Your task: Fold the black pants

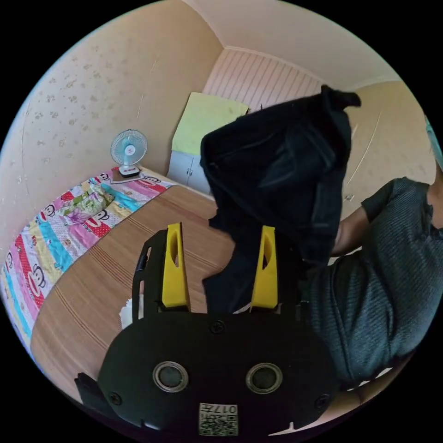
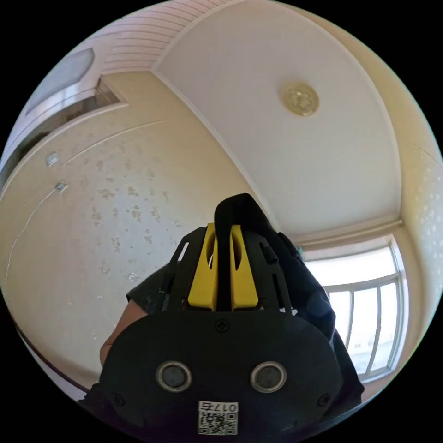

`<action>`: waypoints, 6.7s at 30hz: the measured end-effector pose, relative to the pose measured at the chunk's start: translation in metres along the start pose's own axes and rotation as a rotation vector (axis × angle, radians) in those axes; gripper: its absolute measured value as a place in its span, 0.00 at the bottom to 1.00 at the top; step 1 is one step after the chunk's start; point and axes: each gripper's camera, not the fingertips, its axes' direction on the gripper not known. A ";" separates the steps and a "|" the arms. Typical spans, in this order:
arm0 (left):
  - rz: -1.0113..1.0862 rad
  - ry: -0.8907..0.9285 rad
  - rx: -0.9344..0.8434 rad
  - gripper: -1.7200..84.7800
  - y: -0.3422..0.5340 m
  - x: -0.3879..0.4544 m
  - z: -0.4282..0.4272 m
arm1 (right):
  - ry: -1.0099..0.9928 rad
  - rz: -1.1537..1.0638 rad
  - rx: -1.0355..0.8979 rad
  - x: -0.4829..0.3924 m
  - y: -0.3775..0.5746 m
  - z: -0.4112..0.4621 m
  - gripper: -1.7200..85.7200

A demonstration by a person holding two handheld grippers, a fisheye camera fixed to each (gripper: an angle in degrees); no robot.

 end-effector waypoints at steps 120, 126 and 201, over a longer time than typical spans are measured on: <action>-1.758 -0.102 0.092 0.07 0.397 -0.413 -0.357 | 1.712 0.600 1.673 -0.265 -0.195 0.227 0.07; -1.960 -0.199 0.170 0.07 0.440 -0.295 -0.354 | 1.837 1.056 1.569 -0.282 -0.214 0.216 0.10; -1.732 -0.095 -0.402 0.02 0.276 -0.359 -0.215 | 2.071 1.561 0.420 0.003 -0.174 -0.005 0.17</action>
